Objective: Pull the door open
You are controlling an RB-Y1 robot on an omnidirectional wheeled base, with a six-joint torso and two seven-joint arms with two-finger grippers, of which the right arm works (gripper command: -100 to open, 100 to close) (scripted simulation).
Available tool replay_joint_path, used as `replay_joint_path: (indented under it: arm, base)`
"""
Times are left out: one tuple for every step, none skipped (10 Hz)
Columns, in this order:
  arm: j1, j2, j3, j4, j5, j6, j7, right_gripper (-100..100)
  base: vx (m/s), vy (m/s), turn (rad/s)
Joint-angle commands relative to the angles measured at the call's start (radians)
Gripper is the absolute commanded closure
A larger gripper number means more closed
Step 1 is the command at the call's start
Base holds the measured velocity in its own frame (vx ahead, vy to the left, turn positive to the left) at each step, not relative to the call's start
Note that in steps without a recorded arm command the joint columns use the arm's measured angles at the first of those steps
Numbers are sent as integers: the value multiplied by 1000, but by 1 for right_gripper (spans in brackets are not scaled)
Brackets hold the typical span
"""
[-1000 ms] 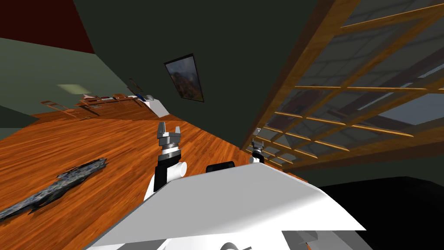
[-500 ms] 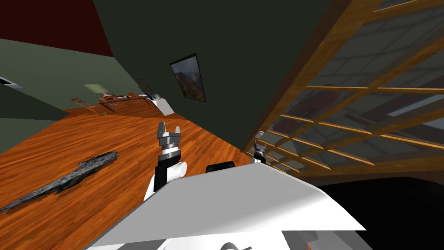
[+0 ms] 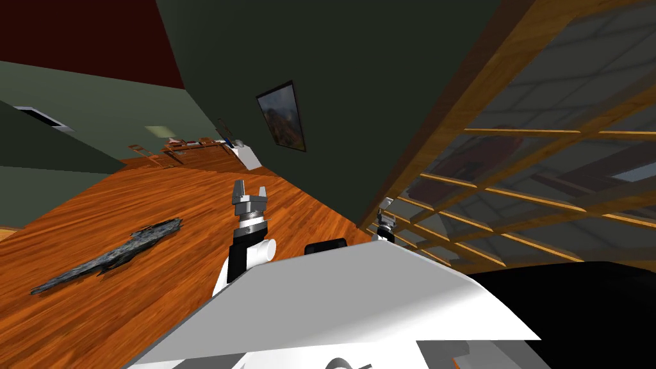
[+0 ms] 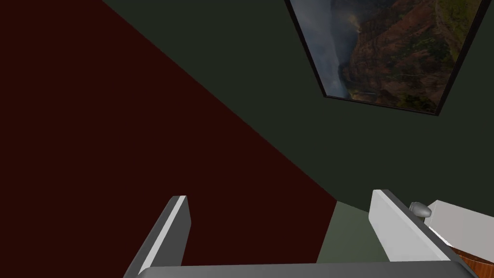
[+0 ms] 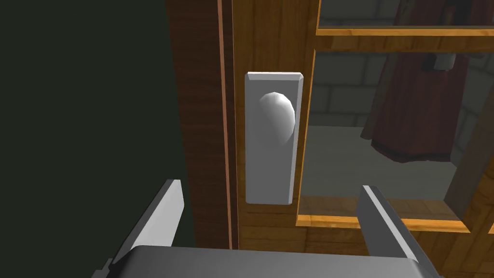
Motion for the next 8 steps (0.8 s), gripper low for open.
replay_joint_path:
  arm:
    - [6, -12, 11, 13, 6, -10, -30, -100]
    - [14, -23, 21, 21, 11, -17, -52, -100]
    - [23, -35, 31, 30, 17, -24, -77, -100]
    - [28, -42, 36, 34, 20, -27, -89, -100]
    - [32, -48, 42, 38, 22, -31, -102, -100]
    - [41, -60, 52, 47, 28, -38, -127, -100]
    - [49, -72, 62, 55, 33, -45, -150, -100]
    - [56, -82, 70, 62, 38, -51, -170, -100]
  base:
    - [201, -58, -63]
    - [195, -77, -61]
    - [218, -94, -91]
    - [180, -71, -57]
    - [121, -57, -42]
    - [113, -57, -84]
    - [132, -63, -95]
    - [183, -70, -72]
